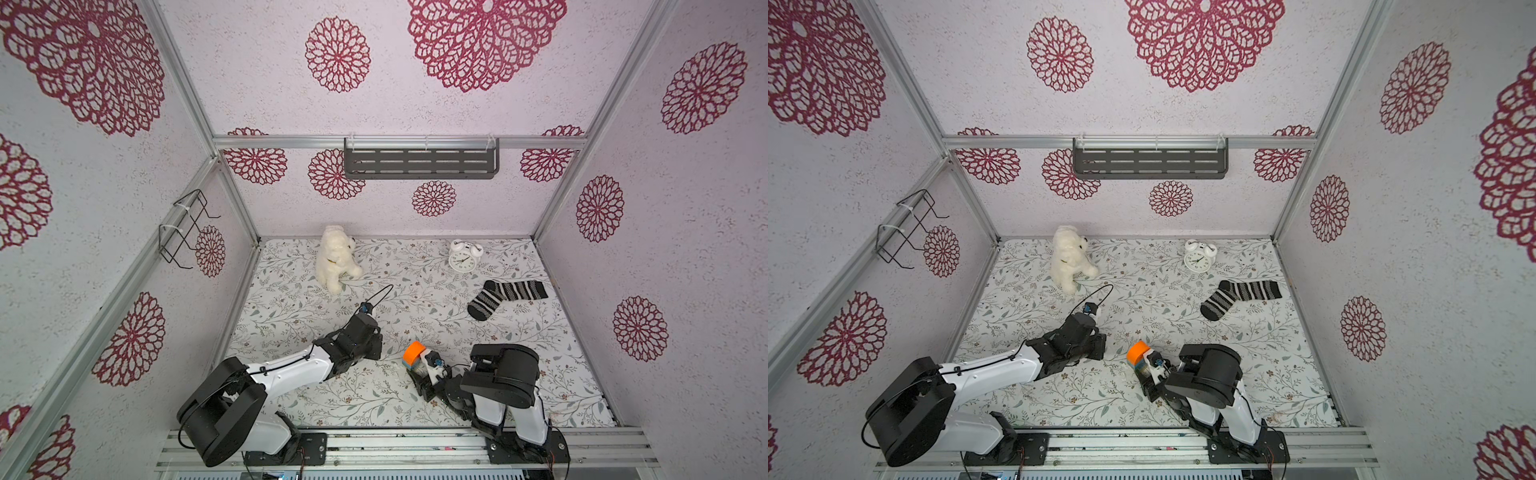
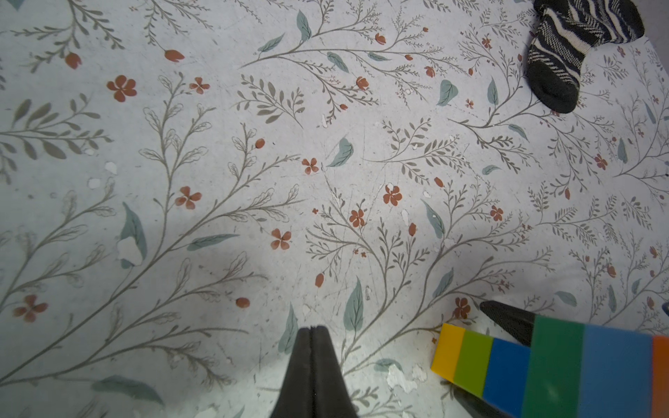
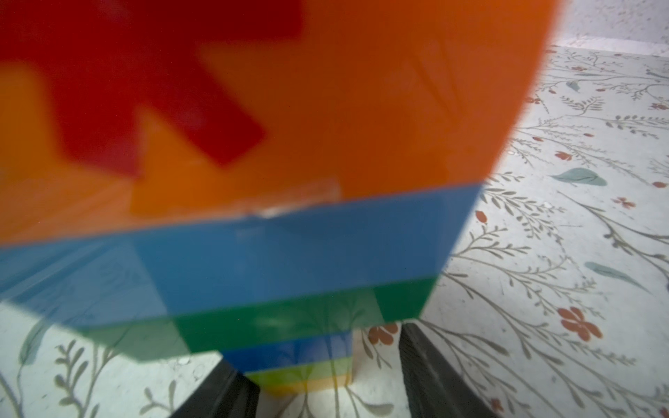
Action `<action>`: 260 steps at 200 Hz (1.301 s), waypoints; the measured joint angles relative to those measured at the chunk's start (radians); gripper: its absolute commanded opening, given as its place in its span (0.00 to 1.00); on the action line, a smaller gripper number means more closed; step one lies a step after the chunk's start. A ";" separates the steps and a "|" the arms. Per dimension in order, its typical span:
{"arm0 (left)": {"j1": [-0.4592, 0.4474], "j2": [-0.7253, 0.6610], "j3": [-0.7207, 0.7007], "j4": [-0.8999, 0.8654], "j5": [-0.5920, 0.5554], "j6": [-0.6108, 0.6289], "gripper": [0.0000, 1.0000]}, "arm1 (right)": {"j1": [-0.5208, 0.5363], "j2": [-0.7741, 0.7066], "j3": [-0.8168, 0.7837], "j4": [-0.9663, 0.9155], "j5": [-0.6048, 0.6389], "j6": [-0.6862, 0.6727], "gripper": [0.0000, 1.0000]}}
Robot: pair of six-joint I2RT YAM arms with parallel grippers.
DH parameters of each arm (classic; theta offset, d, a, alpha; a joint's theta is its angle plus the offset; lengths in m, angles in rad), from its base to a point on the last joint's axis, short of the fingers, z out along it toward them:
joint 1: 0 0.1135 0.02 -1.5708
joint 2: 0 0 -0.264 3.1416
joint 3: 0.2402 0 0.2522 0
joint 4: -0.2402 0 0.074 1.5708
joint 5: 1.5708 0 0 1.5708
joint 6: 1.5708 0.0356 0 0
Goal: Assemble an ice cream with lego
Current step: Pick up the lego brick from the center of the board.
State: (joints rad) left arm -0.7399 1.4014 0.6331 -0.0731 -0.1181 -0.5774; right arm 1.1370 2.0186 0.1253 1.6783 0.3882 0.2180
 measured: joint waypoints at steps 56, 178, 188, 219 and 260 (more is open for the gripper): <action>-0.002 0.000 0.000 -0.002 0.000 0.000 0.00 | 0.000 0.008 0.000 0.007 0.001 -0.008 0.39; -0.006 0.000 0.000 -0.014 -0.005 0.000 0.00 | 0.000 0.008 0.000 0.008 0.001 -0.008 0.25; -0.006 0.000 0.000 -0.014 -0.005 0.000 0.00 | 0.000 0.008 0.000 0.008 0.001 -0.008 0.25; -0.006 0.000 0.000 -0.014 -0.005 0.000 0.00 | 0.004 -0.001 -0.014 0.006 0.012 -0.008 0.24; -0.006 0.000 0.000 -0.014 -0.006 0.000 0.00 | 0.017 -0.130 -0.045 -0.076 0.045 -0.008 0.24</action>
State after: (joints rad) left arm -0.7464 1.4010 0.6334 -0.0868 -0.1238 -0.5774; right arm 1.1542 1.8889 0.0799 1.6024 0.4332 0.2096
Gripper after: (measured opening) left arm 0.038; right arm 0.352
